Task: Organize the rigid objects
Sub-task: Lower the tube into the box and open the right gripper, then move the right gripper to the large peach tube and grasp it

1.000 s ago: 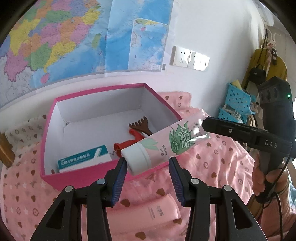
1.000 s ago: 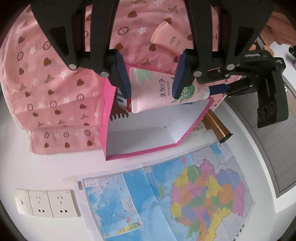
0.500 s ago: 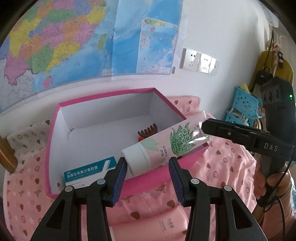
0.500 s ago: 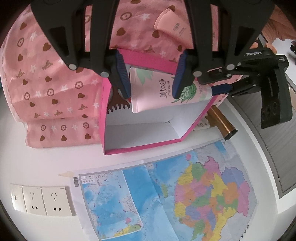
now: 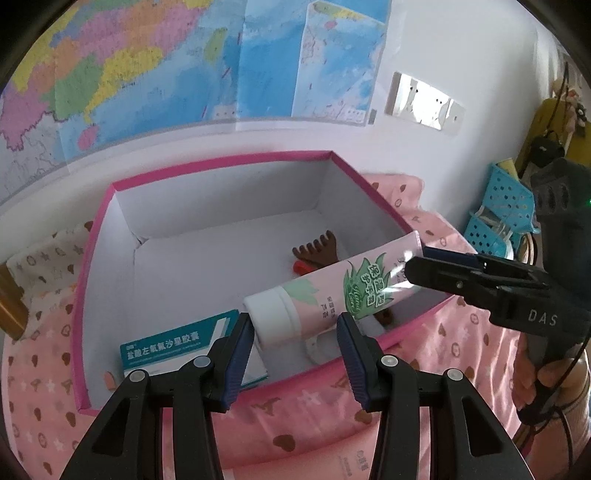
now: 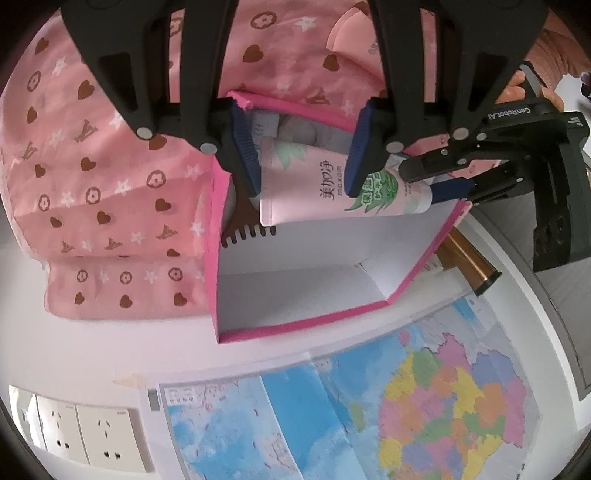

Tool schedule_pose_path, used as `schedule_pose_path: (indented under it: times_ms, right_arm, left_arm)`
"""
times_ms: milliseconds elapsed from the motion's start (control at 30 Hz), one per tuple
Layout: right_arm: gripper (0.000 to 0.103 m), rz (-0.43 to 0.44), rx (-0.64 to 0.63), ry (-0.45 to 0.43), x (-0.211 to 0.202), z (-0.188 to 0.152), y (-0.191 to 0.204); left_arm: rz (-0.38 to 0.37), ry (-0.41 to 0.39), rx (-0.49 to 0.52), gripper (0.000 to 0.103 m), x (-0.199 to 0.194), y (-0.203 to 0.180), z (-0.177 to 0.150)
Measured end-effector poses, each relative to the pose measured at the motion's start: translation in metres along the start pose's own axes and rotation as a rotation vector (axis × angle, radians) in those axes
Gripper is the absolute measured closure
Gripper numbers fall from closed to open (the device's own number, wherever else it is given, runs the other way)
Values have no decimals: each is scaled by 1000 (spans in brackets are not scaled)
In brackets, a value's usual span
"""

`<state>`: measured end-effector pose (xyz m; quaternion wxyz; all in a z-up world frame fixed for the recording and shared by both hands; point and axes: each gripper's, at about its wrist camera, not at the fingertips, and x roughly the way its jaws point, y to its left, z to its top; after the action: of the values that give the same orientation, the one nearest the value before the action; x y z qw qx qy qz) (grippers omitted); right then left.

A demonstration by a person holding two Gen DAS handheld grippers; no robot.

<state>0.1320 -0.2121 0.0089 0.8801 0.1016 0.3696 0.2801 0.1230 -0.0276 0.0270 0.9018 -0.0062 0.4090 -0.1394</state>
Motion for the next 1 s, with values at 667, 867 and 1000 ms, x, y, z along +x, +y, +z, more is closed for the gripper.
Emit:
schedule_pose_path:
  times_ms: [667,867,1000]
  right_arm:
    - [47,1,-12,-51,-30,-19,8]
    - [44,71,-8,-26,-43,-53,14]
    - [44,114,21,27,-36,-78,16]
  left_arm:
    - [45,-108,24,53,-42,2,-28]
    - [57,-175,28,46,-82,11,-59]
    - [82,-144,-1,46,-83,23,-78]
